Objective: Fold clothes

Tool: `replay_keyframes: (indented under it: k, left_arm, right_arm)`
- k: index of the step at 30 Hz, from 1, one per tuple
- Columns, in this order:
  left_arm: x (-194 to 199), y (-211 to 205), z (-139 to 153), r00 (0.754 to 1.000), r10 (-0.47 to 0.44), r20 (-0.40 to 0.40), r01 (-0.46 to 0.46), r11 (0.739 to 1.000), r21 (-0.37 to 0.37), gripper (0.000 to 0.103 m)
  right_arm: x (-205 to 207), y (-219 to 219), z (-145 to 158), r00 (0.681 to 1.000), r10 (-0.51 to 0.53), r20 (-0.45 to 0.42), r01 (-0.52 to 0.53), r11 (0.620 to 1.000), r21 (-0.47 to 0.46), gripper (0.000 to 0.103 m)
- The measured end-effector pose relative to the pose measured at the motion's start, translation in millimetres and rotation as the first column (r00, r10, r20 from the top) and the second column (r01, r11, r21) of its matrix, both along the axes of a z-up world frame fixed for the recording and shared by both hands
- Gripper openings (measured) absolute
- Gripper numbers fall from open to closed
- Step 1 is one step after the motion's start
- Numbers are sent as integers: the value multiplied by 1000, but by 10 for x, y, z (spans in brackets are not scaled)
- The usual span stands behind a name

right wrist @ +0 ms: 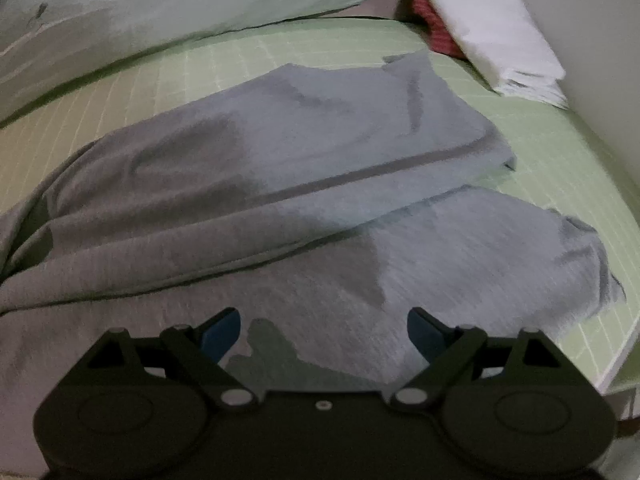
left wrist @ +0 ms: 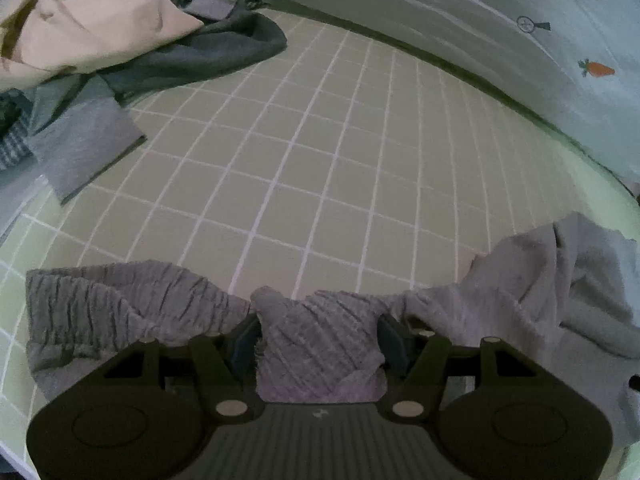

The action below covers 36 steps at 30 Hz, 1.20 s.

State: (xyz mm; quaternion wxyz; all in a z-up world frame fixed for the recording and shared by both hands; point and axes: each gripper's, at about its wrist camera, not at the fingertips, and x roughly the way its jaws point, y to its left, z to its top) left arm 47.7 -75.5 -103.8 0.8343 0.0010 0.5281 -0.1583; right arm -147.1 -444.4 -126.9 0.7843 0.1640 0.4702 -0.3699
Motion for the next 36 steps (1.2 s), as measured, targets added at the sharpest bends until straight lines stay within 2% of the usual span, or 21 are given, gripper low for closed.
replay_keyframes:
  k: [4, 7, 9, 10, 12, 16, 18, 21, 23, 25, 28, 32, 34, 36]
  left_arm:
    - [-103, -55, 90, 998, 8, 58, -11, 999, 38, 36]
    - [-104, -91, 236, 993, 12, 119, -20, 997, 69, 28]
    - [-8, -56, 393, 986, 36, 161, -45, 998, 52, 26]
    - [66, -26, 480, 982, 54, 182, -62, 998, 34, 21]
    - [264, 61, 675, 964, 103, 243, -104, 994, -9, 19]
    - [829, 143, 940, 899, 217, 380, -197, 976, -91, 19]
    - [1138, 163, 992, 857, 293, 425, -267, 956, -121, 25]
    - [1379, 151, 977, 849, 333, 411, -337, 939, -64, 45]
    - [1394, 208, 907, 852, 333, 404, -348, 937, -38, 78]
    - [1271, 331, 801, 863, 349, 366, -366, 930, -26, 80]
    - [987, 561, 532, 871, 409, 272, -432, 902, 26, 80]
    - [643, 873, 152, 857, 495, 146, -508, 858, 74, 80]
    - [530, 959, 46, 848, 518, 111, -526, 849, 52, 80]
    - [463, 984, 14, 852, 511, 111, -514, 858, -3, 80]
  right_arm:
    - [88, -25, -10, 998, 57, -8, -57, 998, -12, 91]
    - [129, -78, -2, 998, 66, -2, -67, 998, -18, 91]
    - [149, -126, 9, 999, 54, 4, -53, 998, -19, 91]
    - [158, -151, 14, 999, 45, 7, -45, 999, -19, 91]
    - [178, -191, 29, 1000, 27, 14, -27, 999, -20, 91]
    - [242, -234, 49, 1000, 2, 29, -1, 1000, -30, 91]
    - [302, -262, 47, 999, -20, 41, 21, 999, -33, 91]
    - [415, -308, 80, 997, -38, 60, 41, 998, -49, 91]
    - [499, -327, 116, 997, -37, 70, 42, 997, -72, 91]
    - [545, -332, 131, 998, -26, 65, 32, 996, -85, 91]
    - [572, -278, 116, 999, 6, 43, -3, 997, -84, 91]
    - [564, -170, 54, 998, 60, 5, -60, 996, -68, 91]
    - [564, -130, 46, 997, 74, 2, -74, 996, -58, 91]
    - [554, -72, 72, 995, 96, 4, -95, 993, -68, 91]
